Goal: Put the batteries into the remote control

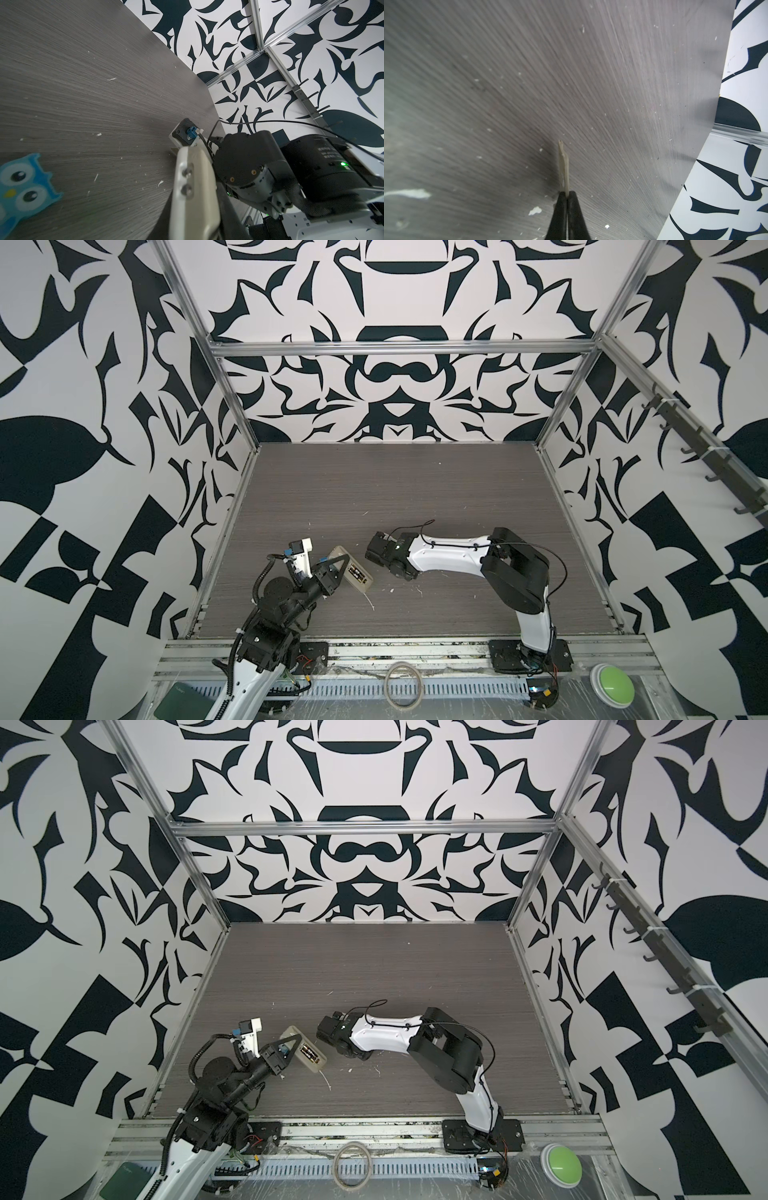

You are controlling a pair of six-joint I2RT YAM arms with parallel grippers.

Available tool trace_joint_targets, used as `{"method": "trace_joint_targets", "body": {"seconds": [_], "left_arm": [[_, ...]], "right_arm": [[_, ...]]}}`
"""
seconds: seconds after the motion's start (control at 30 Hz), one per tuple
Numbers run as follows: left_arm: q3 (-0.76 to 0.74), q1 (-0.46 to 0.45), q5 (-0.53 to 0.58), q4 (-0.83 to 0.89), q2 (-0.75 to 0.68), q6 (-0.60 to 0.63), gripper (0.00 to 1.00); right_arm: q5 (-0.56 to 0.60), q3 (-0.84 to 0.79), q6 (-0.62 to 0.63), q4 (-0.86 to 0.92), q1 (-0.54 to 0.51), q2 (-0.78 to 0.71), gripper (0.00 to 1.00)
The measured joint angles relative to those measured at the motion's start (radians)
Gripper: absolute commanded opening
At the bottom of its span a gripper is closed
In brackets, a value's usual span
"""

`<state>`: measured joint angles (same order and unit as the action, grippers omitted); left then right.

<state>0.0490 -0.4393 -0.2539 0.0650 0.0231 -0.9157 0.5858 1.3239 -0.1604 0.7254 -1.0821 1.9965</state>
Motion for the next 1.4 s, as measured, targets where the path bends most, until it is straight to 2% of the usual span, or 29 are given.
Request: {"method": "trace_joint_targets", "body": {"seconds": [0.37, 0.47, 0.63, 0.8, 1.0, 1.2, 1.4], "left_arm": [[0.024, 0.000, -0.002, 0.067, -0.002, 0.023, 0.00], [0.028, 0.000, -0.003, 0.080, -0.002, 0.026, 0.00], [0.029, 0.000, -0.006, 0.083, -0.002, 0.027, 0.00], [0.029, 0.000, -0.016, 0.085, -0.002, 0.027, 0.00], [0.029, 0.000, -0.026, 0.084, -0.002, 0.027, 0.00], [0.029, 0.000, -0.036, 0.084, -0.002, 0.027, 0.00], [0.029, 0.000, -0.040, 0.084, -0.002, 0.026, 0.00]], "right_arm": [[-0.127, -0.006, -0.052, -0.043, -0.016, -0.014, 0.45], [-0.170, -0.033, -0.058, -0.069, -0.013, -0.045, 0.49], [-0.269, -0.097, -0.069, -0.109, 0.020, -0.127, 0.52], [-0.397, -0.184, -0.073, -0.164, 0.110, -0.229, 0.53], [-0.522, -0.226, -0.062, -0.211, 0.179, -0.261, 0.54], [-0.583, -0.230, -0.032, -0.231, 0.200, -0.258, 0.55], [-0.591, -0.230, -0.015, -0.230, 0.226, -0.233, 0.55]]}}
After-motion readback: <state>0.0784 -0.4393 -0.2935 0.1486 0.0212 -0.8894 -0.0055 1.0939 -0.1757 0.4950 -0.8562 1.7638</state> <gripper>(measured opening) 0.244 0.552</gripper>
